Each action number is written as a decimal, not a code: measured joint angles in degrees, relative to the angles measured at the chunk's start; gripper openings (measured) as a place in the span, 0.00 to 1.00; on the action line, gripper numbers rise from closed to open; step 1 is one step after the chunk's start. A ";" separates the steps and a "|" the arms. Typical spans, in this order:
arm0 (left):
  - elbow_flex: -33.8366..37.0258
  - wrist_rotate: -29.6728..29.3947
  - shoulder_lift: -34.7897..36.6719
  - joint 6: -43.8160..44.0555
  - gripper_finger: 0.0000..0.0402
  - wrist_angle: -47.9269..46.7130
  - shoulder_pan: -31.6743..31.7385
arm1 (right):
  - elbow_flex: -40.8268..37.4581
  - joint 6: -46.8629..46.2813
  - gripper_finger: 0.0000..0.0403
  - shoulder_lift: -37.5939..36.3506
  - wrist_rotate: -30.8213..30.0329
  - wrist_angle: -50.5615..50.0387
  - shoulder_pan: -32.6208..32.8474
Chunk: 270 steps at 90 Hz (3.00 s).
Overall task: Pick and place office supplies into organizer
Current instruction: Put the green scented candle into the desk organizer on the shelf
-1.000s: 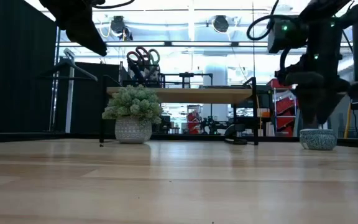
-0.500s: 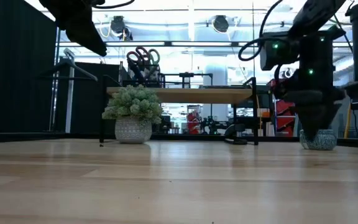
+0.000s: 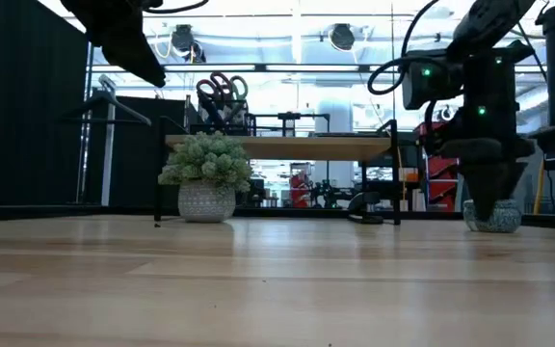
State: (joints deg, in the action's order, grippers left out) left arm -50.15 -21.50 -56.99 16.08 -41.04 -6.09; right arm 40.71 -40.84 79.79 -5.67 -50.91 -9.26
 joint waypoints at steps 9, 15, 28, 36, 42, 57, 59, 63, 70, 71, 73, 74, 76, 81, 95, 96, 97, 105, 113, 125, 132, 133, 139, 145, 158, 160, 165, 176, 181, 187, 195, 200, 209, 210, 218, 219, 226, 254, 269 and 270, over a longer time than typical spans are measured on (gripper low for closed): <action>0.00 -0.01 0.00 0.00 0.41 0.00 0.00 | -0.06 0.41 0.66 -0.50 -0.02 0.24 0.00; 0.00 -0.01 0.00 -0.02 0.41 0.00 0.00 | -0.09 0.56 0.66 -1.44 -0.01 0.76 0.00; 0.00 -0.01 0.00 -0.02 0.41 0.00 0.00 | 1.30 0.64 0.66 -4.04 0.13 1.18 0.00; 0.00 -0.01 0.00 -0.03 0.41 0.02 0.00 | 4.68 1.35 0.66 -5.36 0.11 1.36 0.00; 0.00 -0.01 0.00 -0.18 0.41 0.02 0.00 | 8.18 2.60 0.66 -5.53 0.11 1.40 0.00; 0.00 -0.01 0.00 -0.33 0.41 0.01 0.00 | 18.23 7.04 0.66 -5.53 -0.89 2.11 -0.17; 0.00 -0.01 0.00 -0.33 0.41 0.00 0.00 | 19.52 7.59 0.66 -5.53 -1.41 2.11 -0.30; -0.01 -0.01 0.00 -0.33 0.41 0.00 0.00 | 22.20 8.67 0.66 -5.51 -2.37 2.18 -0.61; 0.00 -0.01 0.00 -0.35 0.41 0.00 0.00 | 26.73 10.62 0.66 -5.02 -3.80 2.74 -1.48; 0.00 -0.01 0.00 -0.37 0.41 0.00 0.00 | 27.31 10.94 0.66 -4.87 -3.84 2.77 -1.68; 0.00 -0.01 0.00 -0.41 0.41 -0.02 0.00 | 28.54 11.47 0.66 -4.53 -3.85 2.80 -1.98; 0.00 -0.01 0.00 -0.42 0.41 -0.02 0.00 | 29.08 11.69 0.66 -4.33 -3.87 2.82 -2.17; 0.00 -0.01 0.00 -0.42 0.41 -0.01 0.00 | 30.18 12.10 0.66 -3.82 -3.90 2.85 -2.50; 0.00 0.00 0.00 -0.44 0.41 -0.04 0.00 | 32.96 13.19 0.66 -2.29 -4.69 2.98 -3.16; -0.02 -0.01 0.00 -0.44 0.41 -0.16 0.00 | 41.22 19.13 0.66 4.27 -4.89 2.66 -4.94; -0.01 -0.01 0.00 -0.44 0.41 -0.20 0.00 | 41.82 19.58 0.66 4.81 -4.89 2.63 -5.08; 0.00 -0.01 0.00 -0.44 0.41 -0.24 0.00 | 42.41 20.12 0.66 5.38 -4.88 2.60 -5.16; 0.00 -0.01 0.00 -0.46 0.41 -0.37 0.00 | 47.22 23.59 0.66 9.65 -4.71 2.23 -6.27; 0.00 0.01 0.00 -0.46 0.41 -0.54 0.00 | 52.78 26.33 0.66 13.90 -4.74 2.06 -7.57; 0.00 0.01 0.00 -0.52 0.41 -0.66 0.00 | 61.42 29.80 0.66 20.45 -4.74 0.59 -9.31; 0.00 -0.01 0.00 -0.52 0.41 -0.66 0.00 | 66.42 31.19 0.66 23.82 -4.63 -0.13 -10.33; 0.00 0.00 0.00 -0.52 0.41 -0.66 0.00 | 67.17 31.39 0.66 24.33 -4.63 -0.28 -10.48; 0.00 0.01 0.00 -0.52 0.41 -0.66 0.00 | 71.46 32.56 0.66 27.39 -4.46 -1.50 -11.49; 0.00 0.00 0.00 -0.52 0.41 -0.65 0.00 | 75.01 33.22 0.66 30.28 -4.51 -2.14 -12.47; 0.00 0.01 0.00 -0.52 0.41 -0.64 0.00 | 80.42 33.41 0.66 35.40 -2.72 -0.65 -14.96; 0.00 0.01 0.00 -0.52 0.41 -0.63 0.00 | 80.89 33.34 0.66 36.06 -2.33 -0.63 -15.32; 0.00 0.01 0.00 -0.52 0.41 -0.63 0.00 | 81.34 33.16 0.66 37.61 -1.52 -0.70 -16.31; 0.00 0.01 0.00 -0.50 0.41 -0.57 0.00 | 81.33 32.96 0.66 40.11 -1.36 -1.07 -17.97; 0.00 -0.01 0.00 -0.52 0.41 -0.50 0.00 | 81.35 32.75 0.66 40.82 -0.09 -1.01 -18.44; 0.00 -0.01 0.00 -0.52 0.41 -0.41 0.00 | 81.37 32.90 0.66 41.63 1.19 -0.81 -18.71; 0.00 -0.01 0.00 -0.50 0.41 -0.43 0.00 | 81.37 33.26 0.68 42.43 1.16 -0.65 -18.73; 0.00 -0.01 0.00 -0.50 0.41 -0.37 0.00 | 81.37 33.25 0.69 42.47 1.30 -0.63 -18.71; 0.00 -0.01 0.00 -0.50 0.41 -0.39 0.00 | 81.37 33.40 0.71 42.51 1.33 -0.65 -18.75; 0.00 -0.01 0.00 -0.51 0.41 -0.41 0.00 | 81.37 33.41 0.71 42.51 1.33 -0.65 -18.76; 0.00 -0.01 0.00 -0.60 0.41 -0.42 0.00 | 81.37 33.55 0.72 42.51 1.33 -0.66 -18.75; 0.00 -0.01 0.00 -0.68 0.41 -0.42 0.00 | 81.37 33.55 0.72 42.51 1.33 -0.66 -18.75; 0.00 -0.01 0.00 -1.01 0.41 -0.42 0.00 | 81.37 33.37 0.72 42.51 1.33 -0.87 -18.76; 0.00 -0.01 0.00 -1.01 0.41 -0.42 0.00 | 81.37 33.14 0.73 42.51 1.30 -1.42 -18.75; 0.00 -0.01 0.00 -1.01 0.41 -0.42 0.00 | 81.37 33.09 0.73 42.54 1.27 -1.29 -18.75; -0.01 -0.01 0.00 -1.02 0.41 -0.42 0.00 | 81.37 33.10 0.73 42.55 1.26 -1.30 -18.75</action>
State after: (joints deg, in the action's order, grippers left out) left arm -50.16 -21.52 -56.99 15.06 -41.45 -6.09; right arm 122.08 -7.74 122.34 -4.41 -52.21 -28.01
